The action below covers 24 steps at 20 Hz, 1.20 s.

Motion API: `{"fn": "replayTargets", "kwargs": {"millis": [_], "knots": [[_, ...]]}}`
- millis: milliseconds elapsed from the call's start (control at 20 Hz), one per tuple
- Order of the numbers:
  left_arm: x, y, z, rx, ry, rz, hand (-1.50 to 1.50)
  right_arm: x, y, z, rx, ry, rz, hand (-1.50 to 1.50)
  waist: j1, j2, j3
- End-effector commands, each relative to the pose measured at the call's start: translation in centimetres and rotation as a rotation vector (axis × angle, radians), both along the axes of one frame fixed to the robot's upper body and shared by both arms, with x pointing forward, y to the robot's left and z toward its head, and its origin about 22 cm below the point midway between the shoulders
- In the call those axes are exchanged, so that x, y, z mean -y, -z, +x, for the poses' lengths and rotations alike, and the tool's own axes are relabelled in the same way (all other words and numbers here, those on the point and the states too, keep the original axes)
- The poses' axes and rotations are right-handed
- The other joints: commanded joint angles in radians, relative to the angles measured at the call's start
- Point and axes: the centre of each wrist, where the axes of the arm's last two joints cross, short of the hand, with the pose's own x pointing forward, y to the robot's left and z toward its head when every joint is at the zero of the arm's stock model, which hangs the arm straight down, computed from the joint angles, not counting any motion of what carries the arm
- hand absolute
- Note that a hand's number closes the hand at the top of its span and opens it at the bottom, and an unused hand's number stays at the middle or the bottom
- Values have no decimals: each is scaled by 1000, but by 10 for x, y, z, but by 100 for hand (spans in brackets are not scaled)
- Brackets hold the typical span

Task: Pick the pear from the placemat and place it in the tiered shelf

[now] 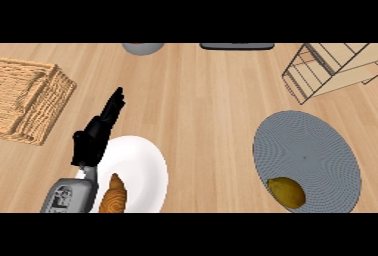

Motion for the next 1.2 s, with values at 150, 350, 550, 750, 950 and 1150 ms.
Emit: {"fn": "replayTargets", "kwargs": {"millis": [150,350,550,750,950,1150], "knots": [[7,4,11,26,8,-1,0,17,-26,40,58,69,9,150,0,2,0],[-10,0,9,6,5,7,0,26,-26,54,101,94,-17,150,0,0,0],[-2,-2,7,-3,0,-5,0,26,-32,80,117,93,-57,150,4,2,0],[-5,5,5,-1,12,-6,0,21,-30,101,150,132,-138,150,11,4,0],[5,9,2,10,-1,2,0,28,-2,126,140,149,-159,150,14,6,0],[-1,8,5,11,4,-3,0,34,5,130,227,140,-253,150,8,4,0]]}}
